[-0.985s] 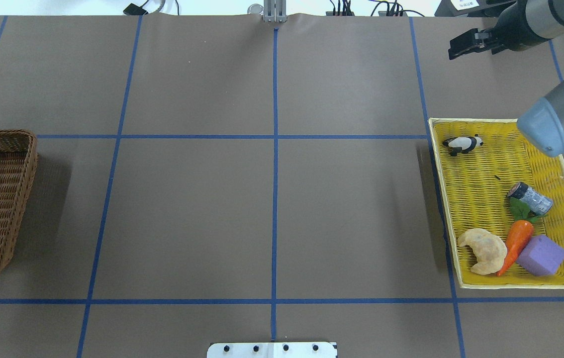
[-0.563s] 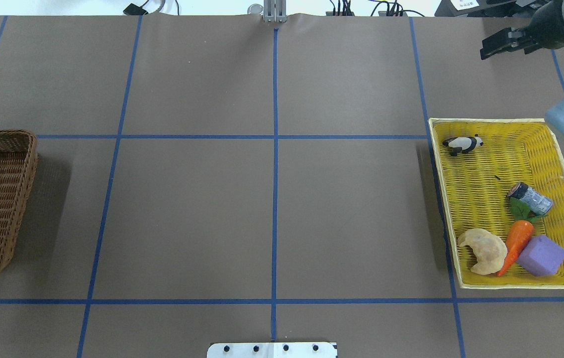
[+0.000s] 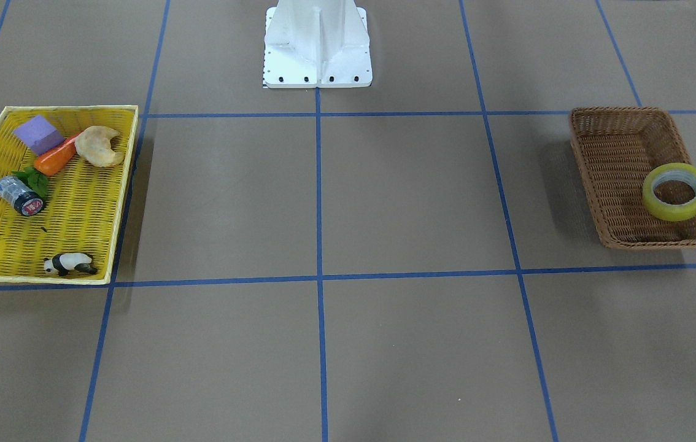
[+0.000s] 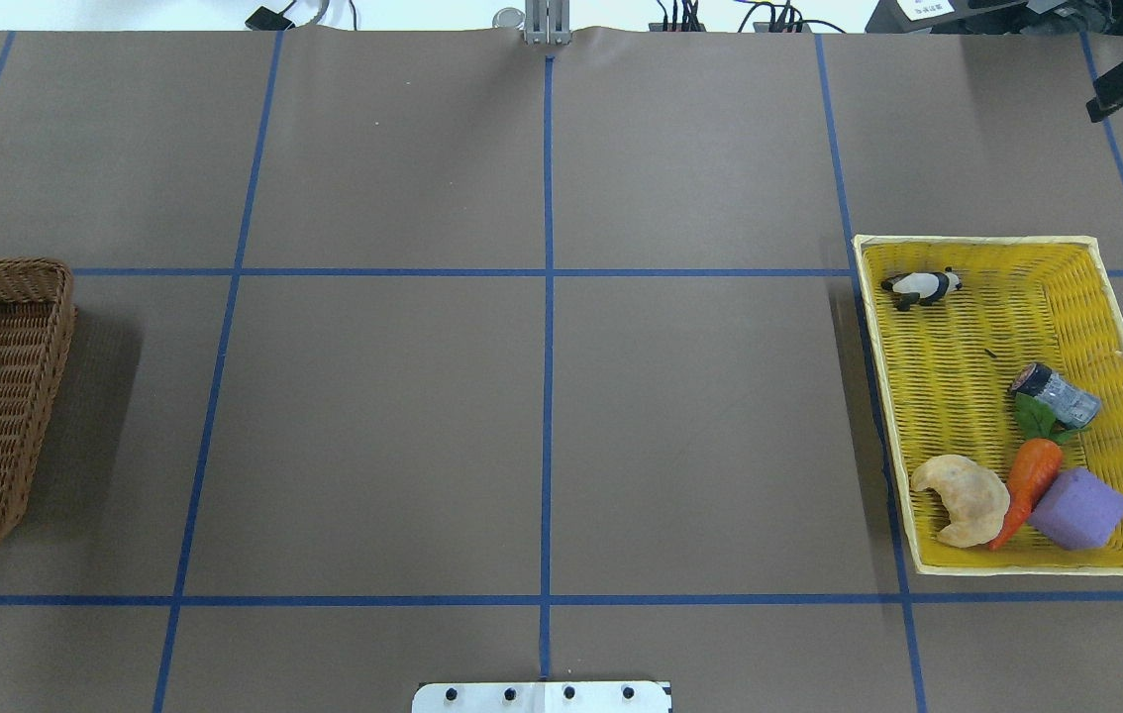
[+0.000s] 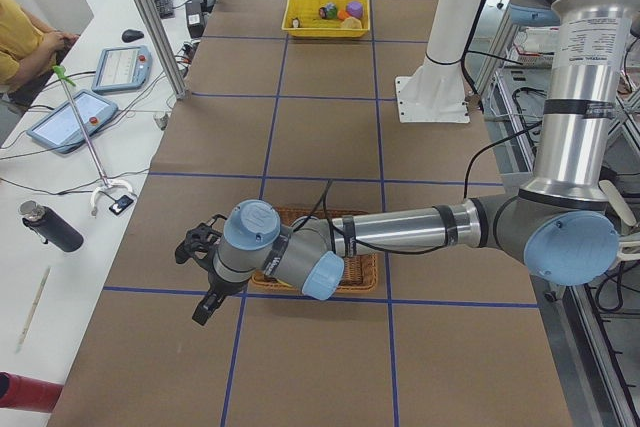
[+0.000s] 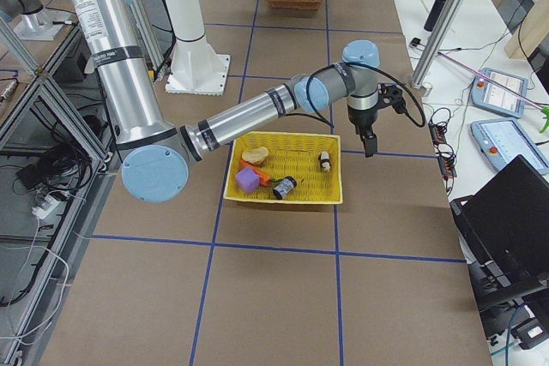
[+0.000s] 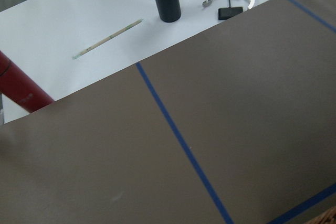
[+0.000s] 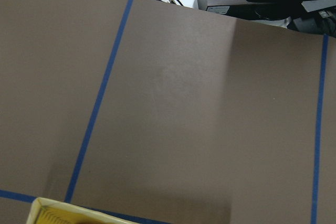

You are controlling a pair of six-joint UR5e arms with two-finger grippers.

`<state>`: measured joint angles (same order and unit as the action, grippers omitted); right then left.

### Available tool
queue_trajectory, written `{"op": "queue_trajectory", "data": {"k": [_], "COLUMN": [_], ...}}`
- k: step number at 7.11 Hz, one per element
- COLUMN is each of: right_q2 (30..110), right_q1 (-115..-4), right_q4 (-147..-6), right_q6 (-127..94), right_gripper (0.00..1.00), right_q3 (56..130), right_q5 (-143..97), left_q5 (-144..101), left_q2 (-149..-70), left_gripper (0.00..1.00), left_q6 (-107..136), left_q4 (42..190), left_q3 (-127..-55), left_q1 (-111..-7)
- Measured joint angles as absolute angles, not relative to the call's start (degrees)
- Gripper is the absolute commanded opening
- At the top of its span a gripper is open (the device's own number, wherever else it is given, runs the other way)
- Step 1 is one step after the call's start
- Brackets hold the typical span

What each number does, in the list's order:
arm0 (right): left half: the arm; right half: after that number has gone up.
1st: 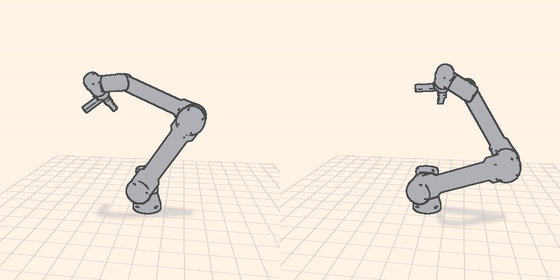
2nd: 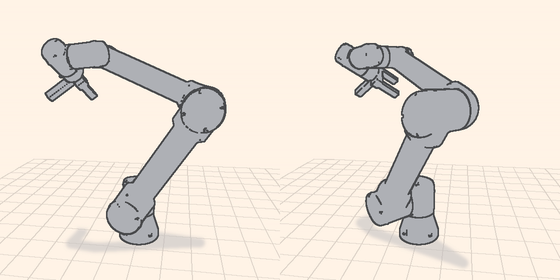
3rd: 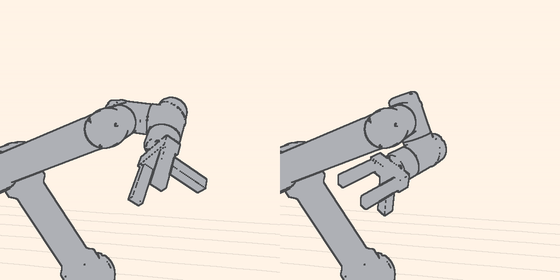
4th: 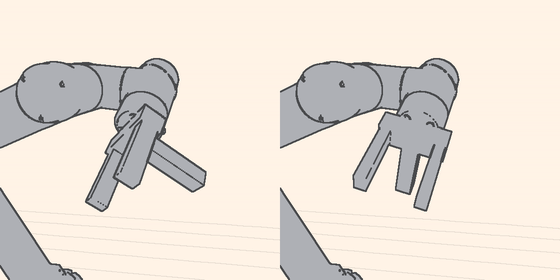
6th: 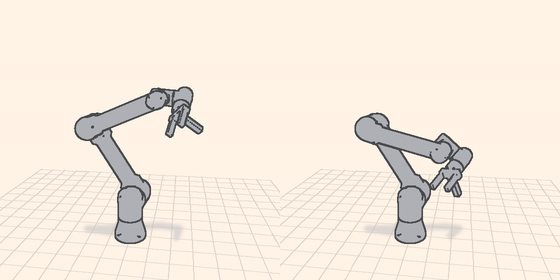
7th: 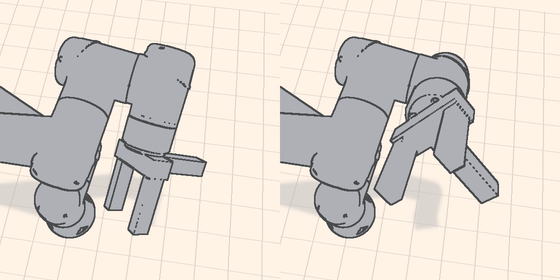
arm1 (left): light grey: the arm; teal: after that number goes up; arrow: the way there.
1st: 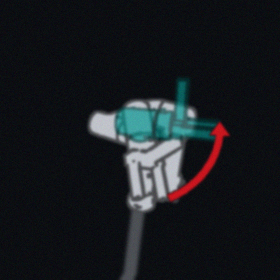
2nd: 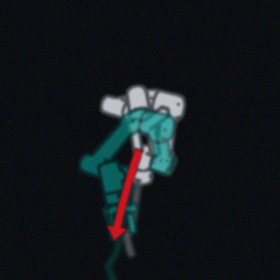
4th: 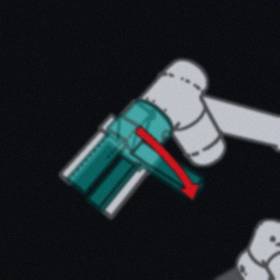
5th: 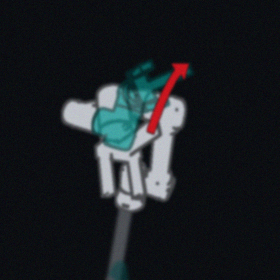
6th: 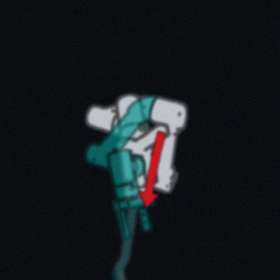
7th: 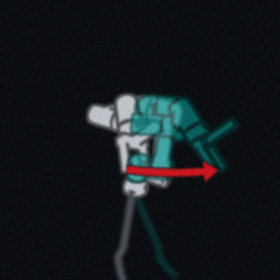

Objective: Move tape to another basket

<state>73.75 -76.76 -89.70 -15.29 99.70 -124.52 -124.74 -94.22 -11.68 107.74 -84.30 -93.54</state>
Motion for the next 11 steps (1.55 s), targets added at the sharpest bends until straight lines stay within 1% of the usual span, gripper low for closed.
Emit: {"op": "queue_trajectory", "data": {"k": [2,3,5,7,11], "right_q2": [78.7,82.2,89.2,94.1,95.8], "right_q1": [-80.0,-82.1,-86.9,-89.6,-91.5], "right_q4": [-90.8,-90.9,-91.1,-90.9,-90.7], "right_q6": [-7.6,-2.3,6.2,7.9,7.6], "right_gripper": [1.0,1.0,1.0,1.0,1.0], "right_q3": [99.1,98.7,98.0,97.8,97.4], "right_q5": [-125.6,-125.6,-126.5,-127.3,-127.5], "left_q5": [-126.2,-129.0,-132.4,-133.1,-133.2], "left_q2": [-94.1,-93.2,-91.0,-89.3,-87.3], "left_gripper": [0.99,0.99,0.99,0.99,0.99], "left_q6": [-12.3,-12.3,-11.1,-10.7,-10.9], "left_q4": [93.1,90.2,88.6,88.7,88.7], "left_q3": [-87.3,-88.9,-92.7,-94.3,-95.4], "left_q1": [-93.6,-93.7,-93.8,-93.8,-93.8]}}
